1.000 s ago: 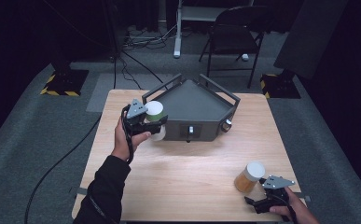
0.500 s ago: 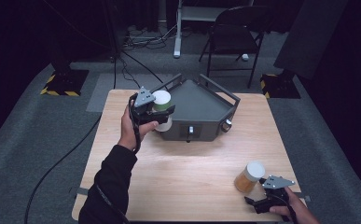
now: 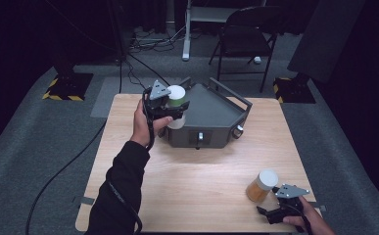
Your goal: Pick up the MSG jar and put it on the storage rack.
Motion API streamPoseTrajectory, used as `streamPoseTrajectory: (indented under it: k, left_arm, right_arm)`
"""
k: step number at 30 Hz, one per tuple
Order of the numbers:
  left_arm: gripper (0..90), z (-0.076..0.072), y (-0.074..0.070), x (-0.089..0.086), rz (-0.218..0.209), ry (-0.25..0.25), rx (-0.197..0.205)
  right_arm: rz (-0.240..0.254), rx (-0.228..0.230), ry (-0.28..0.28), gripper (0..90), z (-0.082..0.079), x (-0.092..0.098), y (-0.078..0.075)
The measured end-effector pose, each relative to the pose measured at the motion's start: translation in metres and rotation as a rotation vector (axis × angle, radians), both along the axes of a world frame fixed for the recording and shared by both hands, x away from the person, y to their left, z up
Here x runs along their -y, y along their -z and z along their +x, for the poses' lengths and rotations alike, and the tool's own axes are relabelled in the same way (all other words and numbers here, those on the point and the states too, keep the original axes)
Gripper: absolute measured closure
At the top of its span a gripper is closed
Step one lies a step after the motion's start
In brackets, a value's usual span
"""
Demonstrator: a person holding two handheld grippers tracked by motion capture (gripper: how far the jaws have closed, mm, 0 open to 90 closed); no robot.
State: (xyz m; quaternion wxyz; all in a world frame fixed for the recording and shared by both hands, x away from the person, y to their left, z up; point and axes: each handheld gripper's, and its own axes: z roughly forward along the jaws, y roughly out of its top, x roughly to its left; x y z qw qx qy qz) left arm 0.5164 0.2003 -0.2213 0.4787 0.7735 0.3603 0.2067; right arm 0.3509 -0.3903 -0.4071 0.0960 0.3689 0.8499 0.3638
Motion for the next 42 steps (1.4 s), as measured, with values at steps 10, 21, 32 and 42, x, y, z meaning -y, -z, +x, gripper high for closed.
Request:
streamPoseTrajectory:
  k: [10, 21, 32, 42]
  left_arm:
    - [34.5, 0.02, 0.006, 0.023, 0.048, -0.021, 0.01]
    - [34.4, 0.037, 0.015, 0.039, 0.07, -0.055, -0.003]
    - [34.3, 0.046, 0.025, 0.047, 0.087, -0.066, -0.023]
    - [34.1, 0.05, 0.037, 0.053, 0.112, -0.063, -0.05]
  right_arm:
    - [-0.001, 0.001, -0.001, 0.0, 0.0, 0.0, 0.0]
    - [0.0, 0.0, -0.001, 0.0, 0.0, 0.0, 0.0]
    - [0.0, 0.001, -0.002, 0.0, 0.0, 0.0, 0.0]
    - [0.0, 0.001, -0.004, 0.0, 0.001, 0.0, 0.0]
